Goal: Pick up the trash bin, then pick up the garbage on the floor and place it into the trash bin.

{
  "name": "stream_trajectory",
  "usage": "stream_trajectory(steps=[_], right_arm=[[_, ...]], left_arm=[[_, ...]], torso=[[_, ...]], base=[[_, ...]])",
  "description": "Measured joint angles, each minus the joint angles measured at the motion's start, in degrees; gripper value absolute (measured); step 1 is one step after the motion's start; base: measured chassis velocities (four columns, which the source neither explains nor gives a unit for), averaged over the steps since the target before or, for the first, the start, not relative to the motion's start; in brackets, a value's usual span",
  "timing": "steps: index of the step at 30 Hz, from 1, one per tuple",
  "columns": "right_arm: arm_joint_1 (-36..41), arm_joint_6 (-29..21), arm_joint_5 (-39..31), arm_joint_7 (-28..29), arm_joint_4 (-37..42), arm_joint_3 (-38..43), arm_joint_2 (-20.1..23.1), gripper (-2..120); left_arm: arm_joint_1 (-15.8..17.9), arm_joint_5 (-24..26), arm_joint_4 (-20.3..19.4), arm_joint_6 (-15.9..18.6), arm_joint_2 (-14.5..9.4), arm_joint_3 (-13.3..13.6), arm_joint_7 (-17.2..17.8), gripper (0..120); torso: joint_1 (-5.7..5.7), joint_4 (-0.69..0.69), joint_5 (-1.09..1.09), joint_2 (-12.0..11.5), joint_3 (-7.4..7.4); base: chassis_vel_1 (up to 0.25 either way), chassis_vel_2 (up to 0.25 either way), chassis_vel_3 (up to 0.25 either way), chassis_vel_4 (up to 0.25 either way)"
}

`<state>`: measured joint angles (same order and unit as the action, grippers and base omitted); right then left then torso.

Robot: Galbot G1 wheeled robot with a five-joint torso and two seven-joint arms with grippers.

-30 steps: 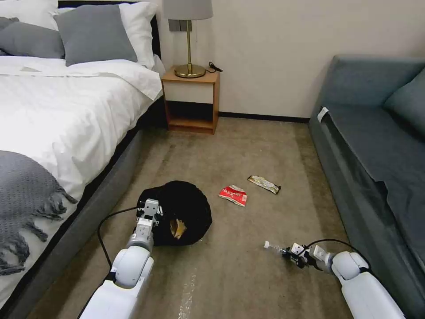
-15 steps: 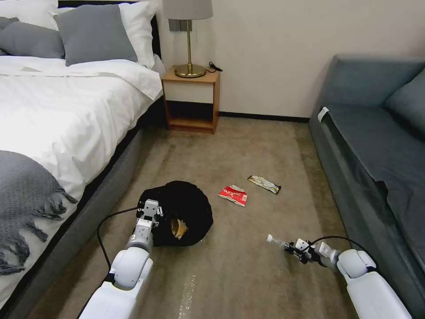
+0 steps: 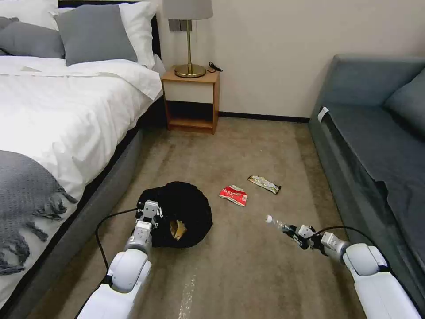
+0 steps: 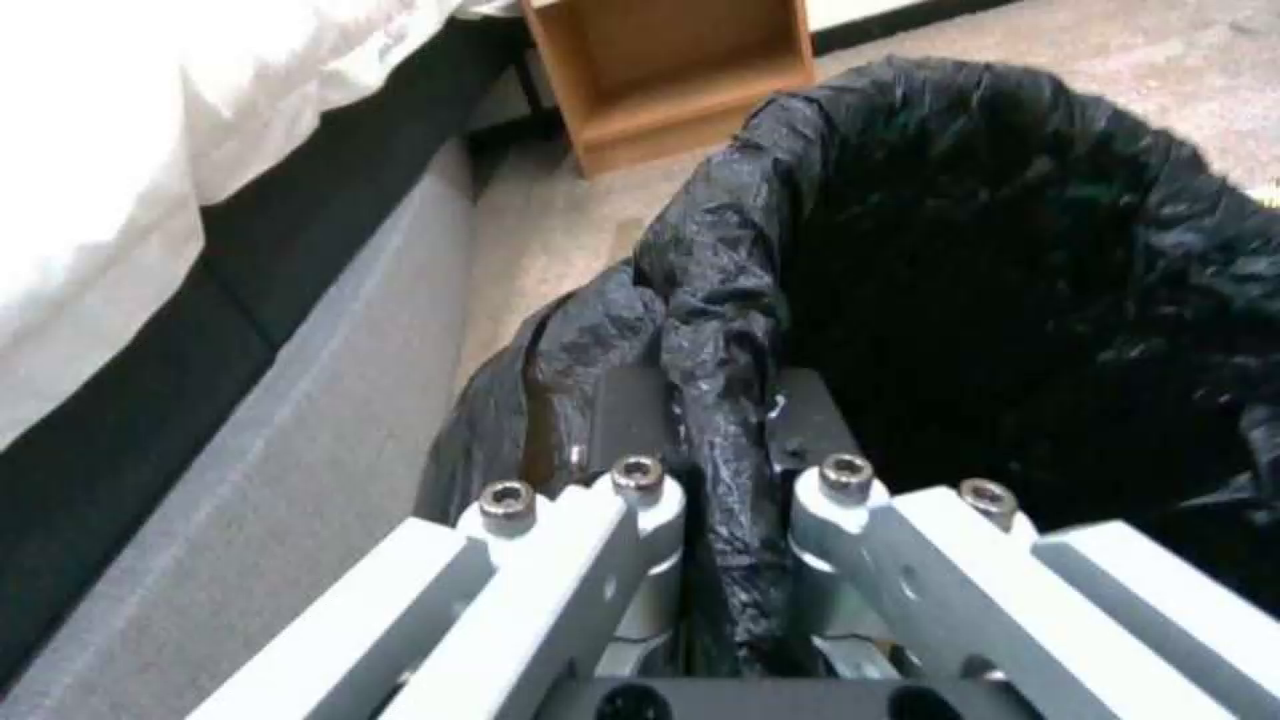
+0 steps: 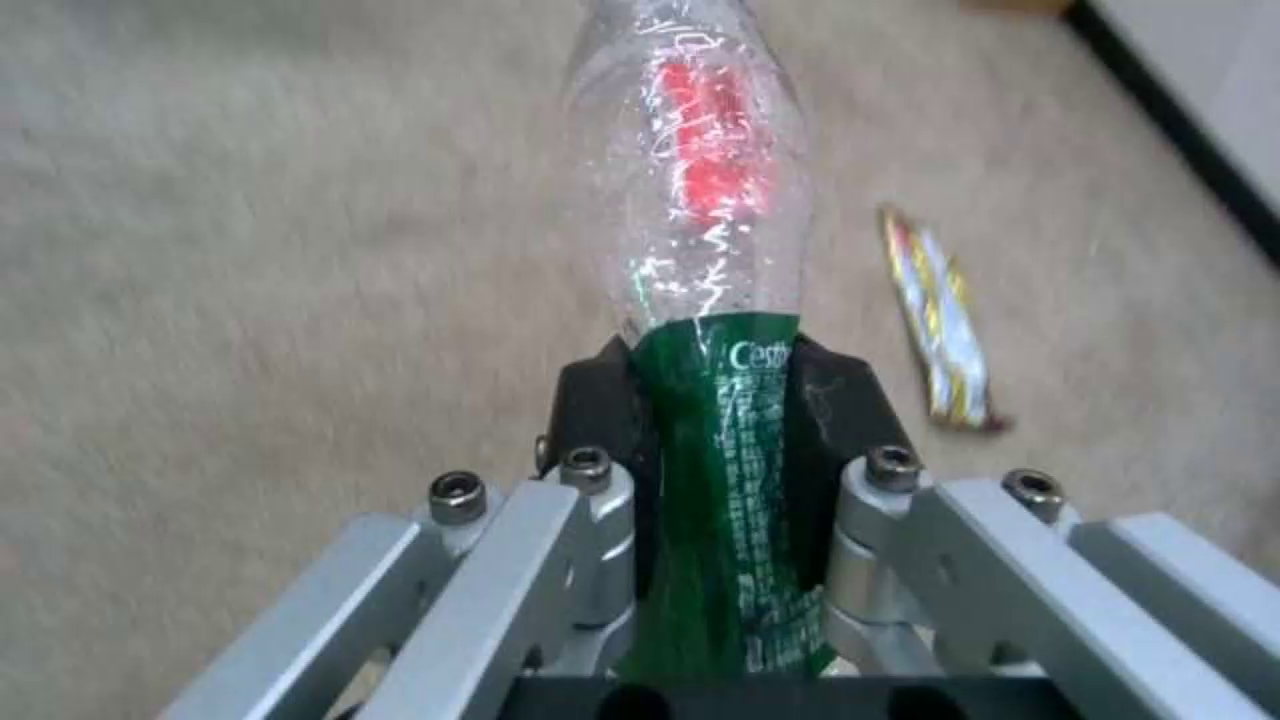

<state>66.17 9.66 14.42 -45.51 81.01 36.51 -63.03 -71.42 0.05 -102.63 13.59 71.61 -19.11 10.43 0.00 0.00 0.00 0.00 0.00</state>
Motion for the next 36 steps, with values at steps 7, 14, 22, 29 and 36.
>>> stream_trajectory(steps=[7, 14, 22, 29, 36], right_arm=[[4.31, -0.4, -4.48, 0.51, 9.54, 0.31, 1.94, 16], [6.35, -2.26, -7.22, 0.88, 18.03, -0.13, 2.5, 16], [7.11, -5.35, -10.96, 2.08, 25.51, -3.27, 2.63, 16], [4.12, -6.65, -13.71, 4.93, 26.9, -8.18, 1.94, 16], [-2.07, -7.74, -15.55, 8.35, 24.3, -13.78, 1.16, 16]], left_arm=[[0.05, 0.02, 0.37, -0.31, -0.42, -0.3, 0.08, 4], [0.5, -0.22, 1.3, -0.36, -0.28, 0.05, -0.18, 4], [1.57, -0.62, 2.51, -0.36, 0.76, 0.95, -0.23, 4], [2.13, -0.81, 2.58, -0.36, 1.02, 1.82, -0.12, 4], [2.64, -1.38, 2.91, -0.37, 1.33, 2.62, -0.17, 4]], torso=[[0.0, 0.0, 0.01, 0.0, 0.0], [0.0, 0.0, 0.01, 0.0, 0.0], [0.0, 0.0, 0.01, 0.0, 0.0], [0.0, -0.01, 0.01, 0.0, 0.0], [0.0, 0.0, 0.02, 0.0, 0.0]], base=[[0.0, 0.0, 0.0, 0.0], [0.0, 0.0, 0.0, 0.0], [0.0, 0.0, 0.0, 0.0], [0.0, 0.0, 0.0, 0.0], [0.0, 0.0, 0.0, 0.0]])
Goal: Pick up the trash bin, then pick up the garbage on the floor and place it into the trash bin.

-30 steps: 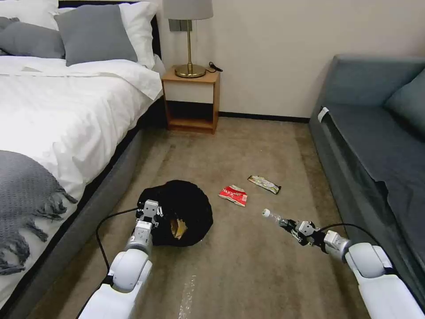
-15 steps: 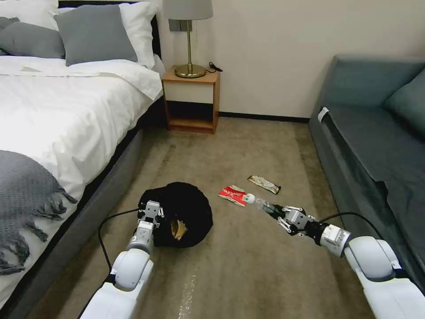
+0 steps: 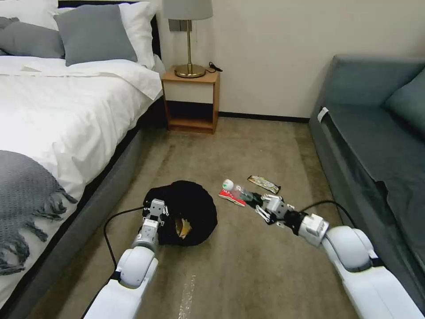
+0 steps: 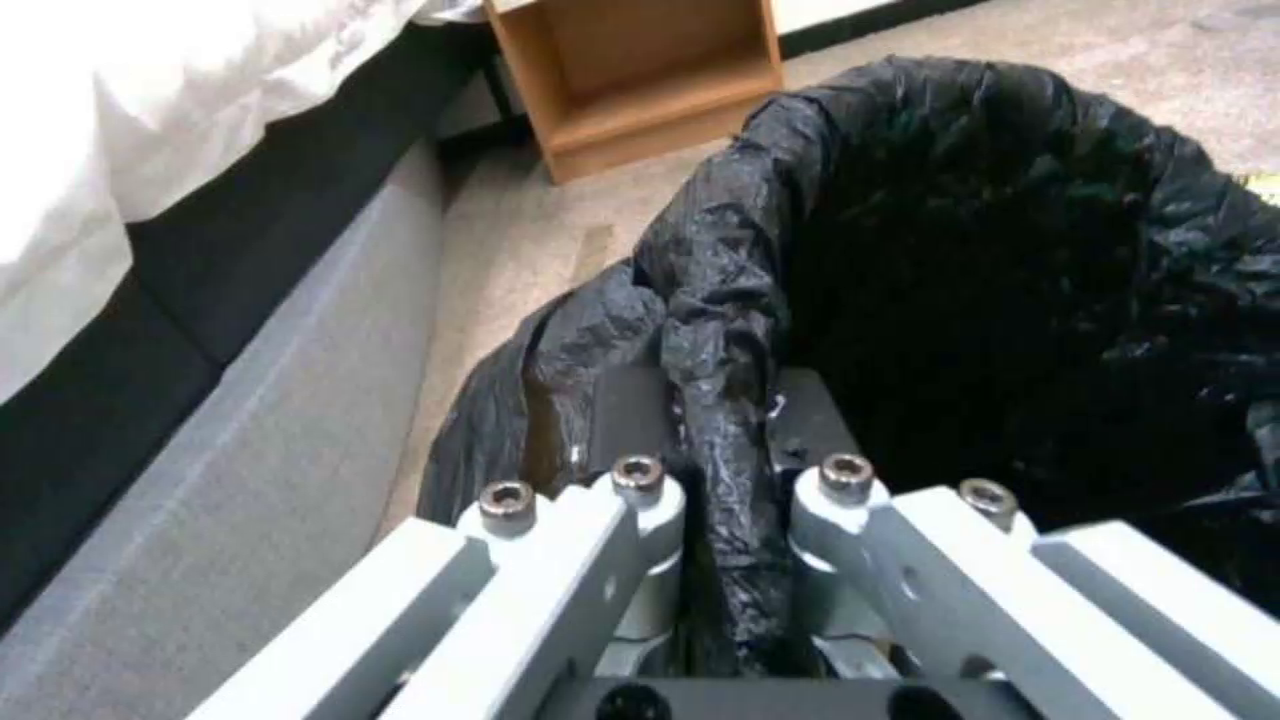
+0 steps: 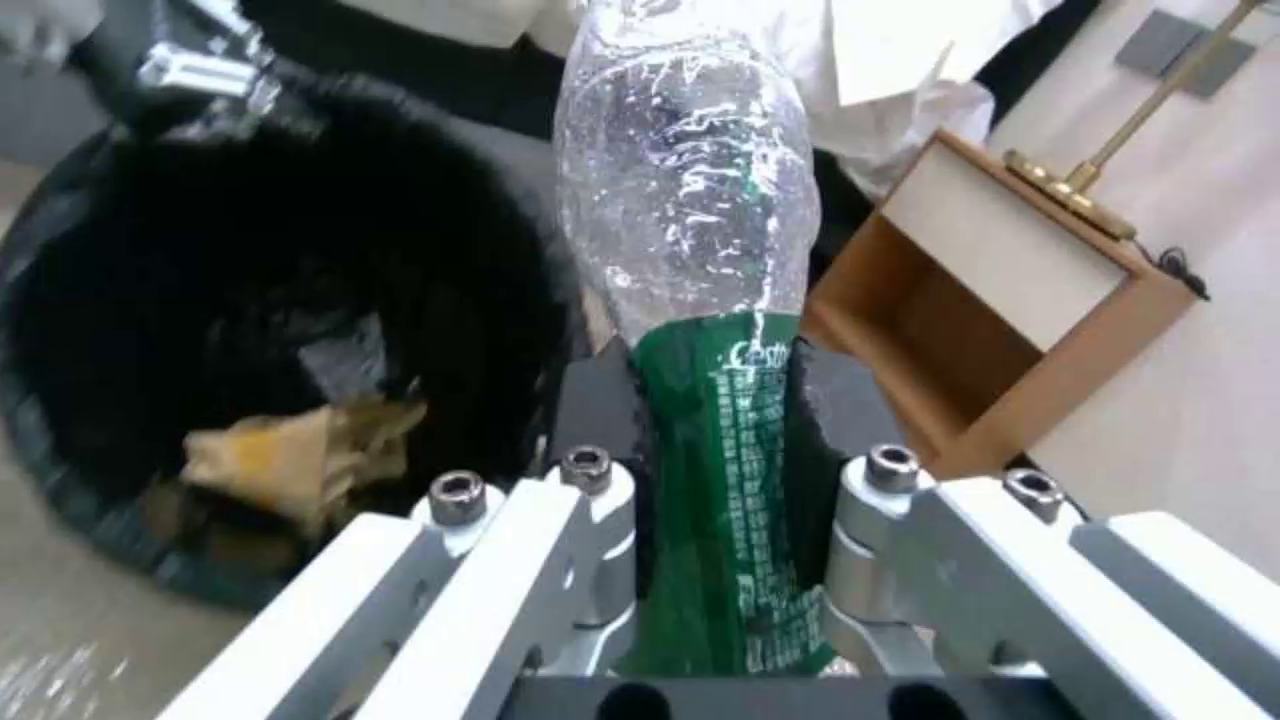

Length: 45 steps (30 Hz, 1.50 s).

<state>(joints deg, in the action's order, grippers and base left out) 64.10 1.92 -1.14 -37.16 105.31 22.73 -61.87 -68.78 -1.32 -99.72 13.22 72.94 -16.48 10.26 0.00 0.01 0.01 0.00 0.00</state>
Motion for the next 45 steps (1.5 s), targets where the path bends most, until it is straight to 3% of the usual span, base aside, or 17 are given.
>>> stream_trajectory(steps=[16, 27, 45], right_arm=[[-6.75, -0.79, -1.22, 2.27, -8.32, -9.7, -6.65, 16], [-12.06, 0.91, -1.16, 5.5, -22.03, -15.82, -14.15, 16], [-14.33, 5.29, 3.98, 8.01, -30.94, -16.15, -16.38, 18]], left_arm=[[0.78, -0.26, 0.56, -0.02, 0.77, 0.72, -0.1, 4], [2.28, 0.38, 1.68, -0.07, 0.79, 1.66, -0.28, 4], [2.42, 0.97, 0.74, 0.13, 1.11, 2.54, -0.3, 4]], torso=[[0.0, -0.01, 0.0, 0.0, 0.0], [0.0, 0.0, -0.01, 0.0, 0.0], [0.0, -0.01, -0.01, 0.0, 0.0]], base=[[0.0, 0.0, 0.0, 0.0], [0.0, 0.0, 0.0, 0.0], [0.0, 0.0, 0.0, 0.0]])
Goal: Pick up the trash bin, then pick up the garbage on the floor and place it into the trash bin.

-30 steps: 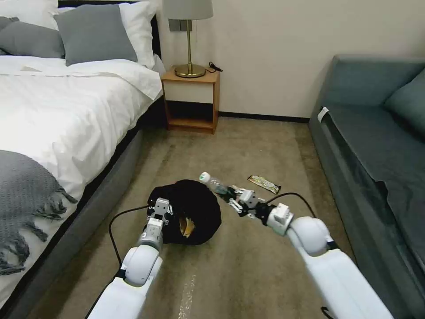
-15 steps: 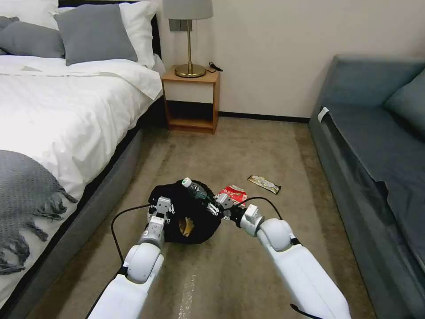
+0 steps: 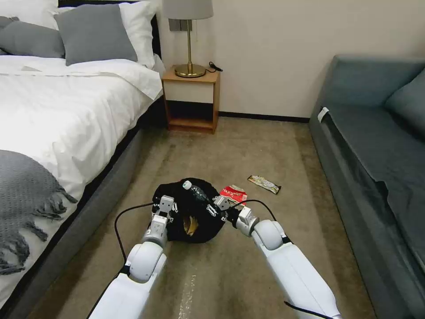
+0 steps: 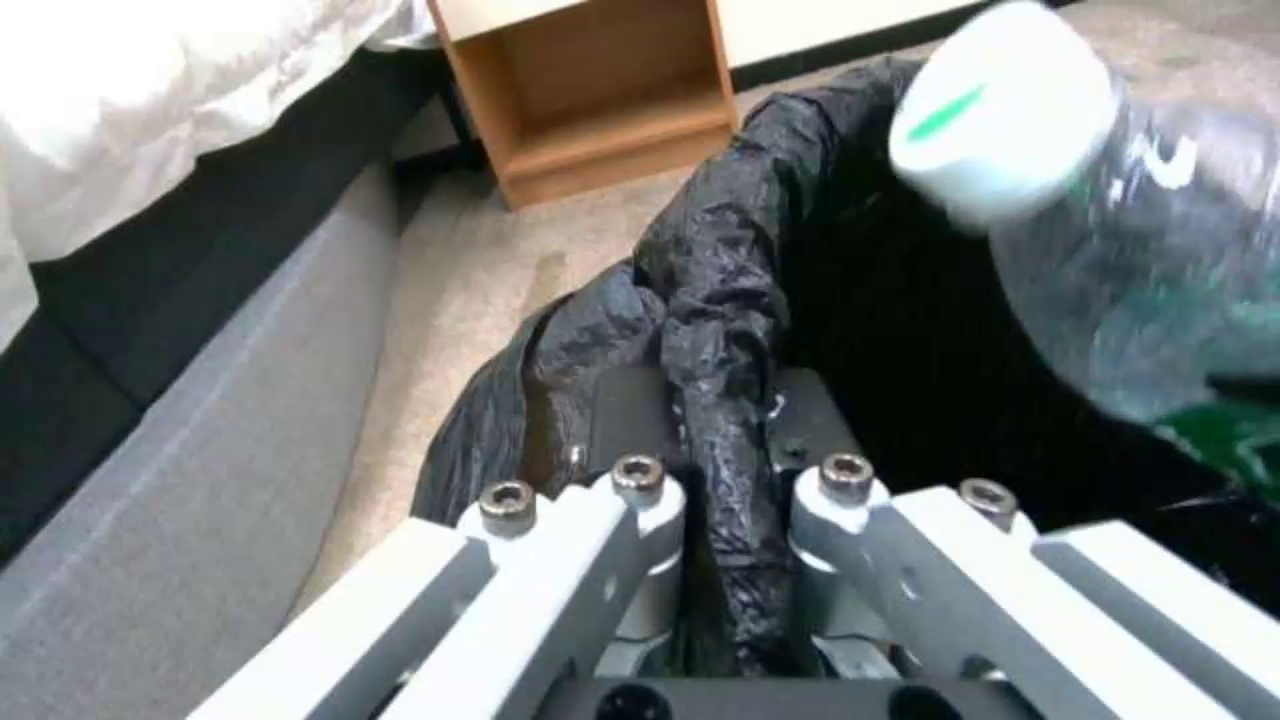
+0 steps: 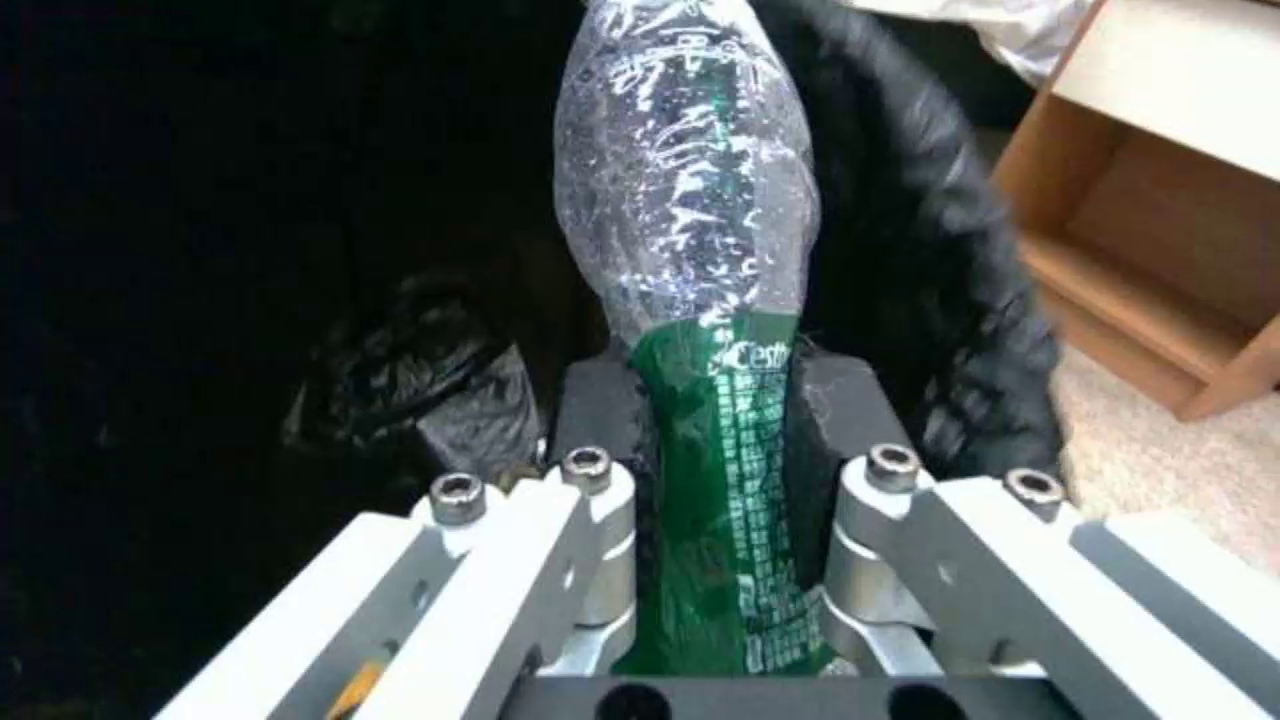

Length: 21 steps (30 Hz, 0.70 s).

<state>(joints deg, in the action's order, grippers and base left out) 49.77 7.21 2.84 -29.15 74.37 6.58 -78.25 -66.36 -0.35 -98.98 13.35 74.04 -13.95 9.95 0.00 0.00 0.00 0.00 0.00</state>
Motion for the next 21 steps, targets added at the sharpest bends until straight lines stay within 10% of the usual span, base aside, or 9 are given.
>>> stream_trajectory(steps=[21], right_arm=[[2.97, 0.41, 1.13, 1.66, 3.43, 0.08, 0.63, 92]], left_arm=[[-0.84, -0.03, -0.18, 0.04, 0.74, -0.45, 0.02, 4]], torso=[[0.0, 0.0, 0.0, 0.0, 0.0]], base=[[0.0, 0.0, 0.0, 0.0]])
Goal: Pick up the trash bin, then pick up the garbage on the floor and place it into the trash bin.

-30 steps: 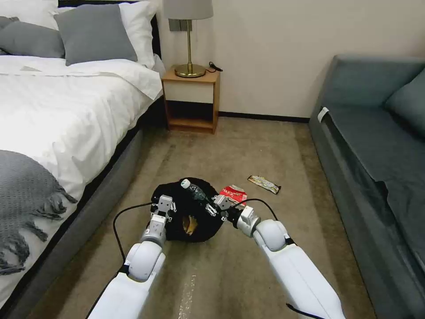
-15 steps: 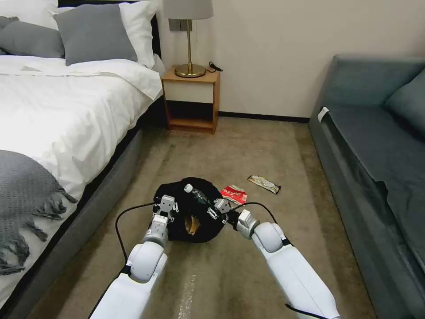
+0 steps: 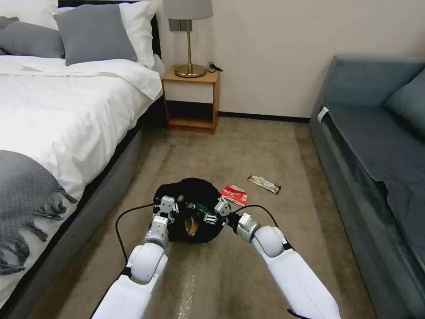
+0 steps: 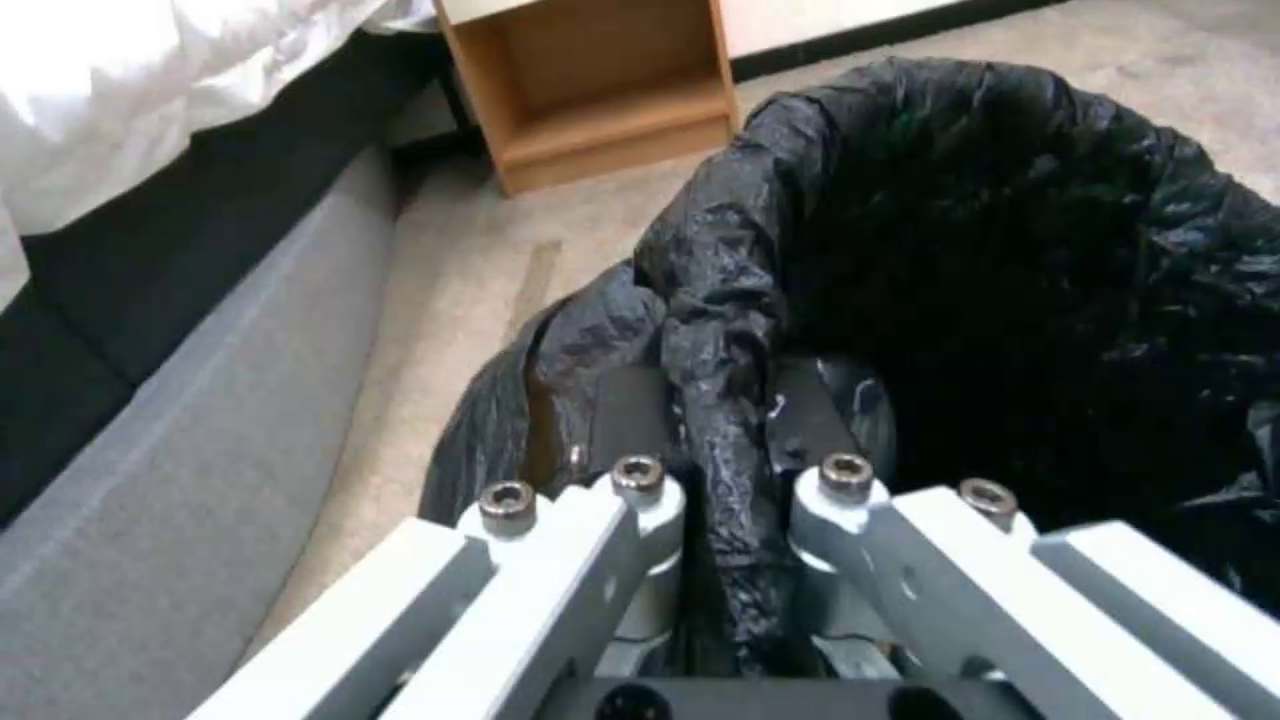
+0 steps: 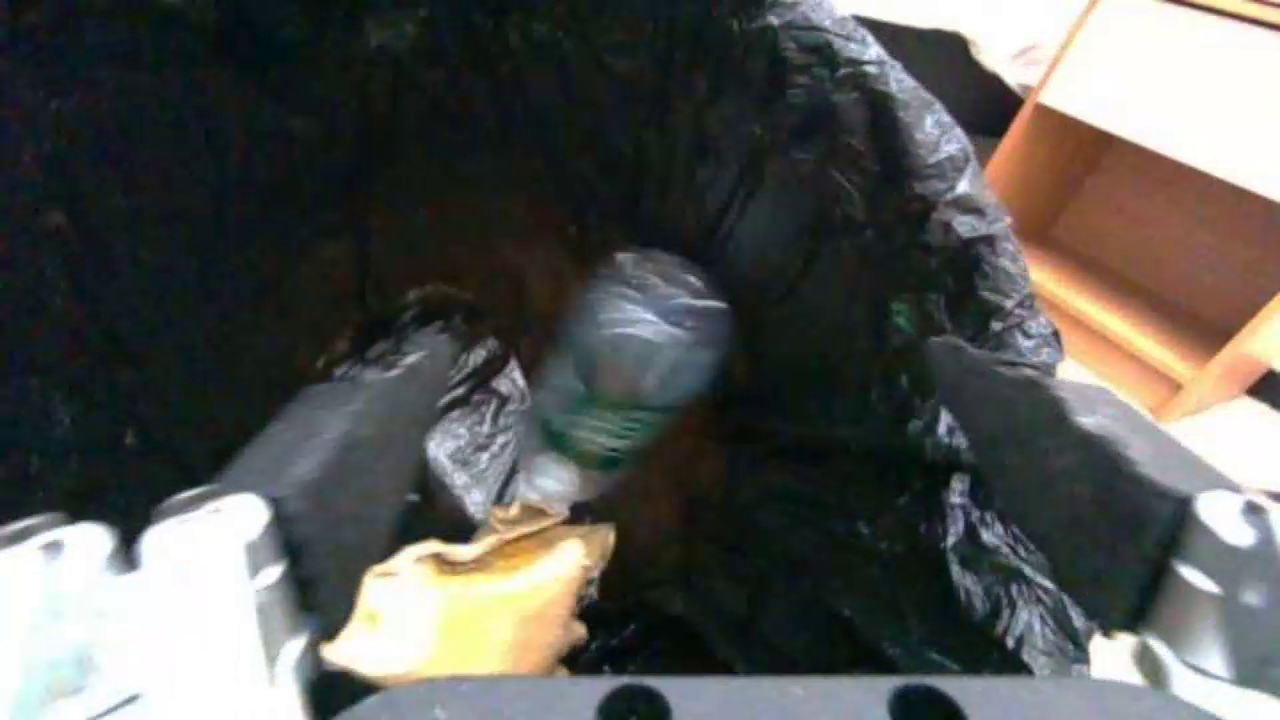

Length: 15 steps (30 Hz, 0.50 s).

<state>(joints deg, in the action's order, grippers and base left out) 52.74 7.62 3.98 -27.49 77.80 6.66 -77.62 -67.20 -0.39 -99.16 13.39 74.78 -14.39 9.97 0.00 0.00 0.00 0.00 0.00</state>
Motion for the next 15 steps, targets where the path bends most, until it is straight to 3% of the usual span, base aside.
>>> stream_trajectory(steps=[2, 15], right_arm=[[0.41, 0.0, -0.94, -0.29, 0.73, 0.3, 0.03, 99], [2.23, 0.26, -6.39, 0.25, 3.46, 3.1, 1.07, 100]], left_arm=[[0.0, 0.08, 0.03, -0.03, -0.4, -0.28, 0.01, 4], [0.33, 0.53, 0.18, -0.03, -1.28, -1.54, 0.17, 4]], torso=[[0.0, 0.0, 0.0, 0.0, 0.0], [0.0, 0.0, 0.0, 0.0, 0.0]], base=[[0.0, 0.0, 0.0, 0.0], [0.0, 0.0, 0.0, 0.0]])
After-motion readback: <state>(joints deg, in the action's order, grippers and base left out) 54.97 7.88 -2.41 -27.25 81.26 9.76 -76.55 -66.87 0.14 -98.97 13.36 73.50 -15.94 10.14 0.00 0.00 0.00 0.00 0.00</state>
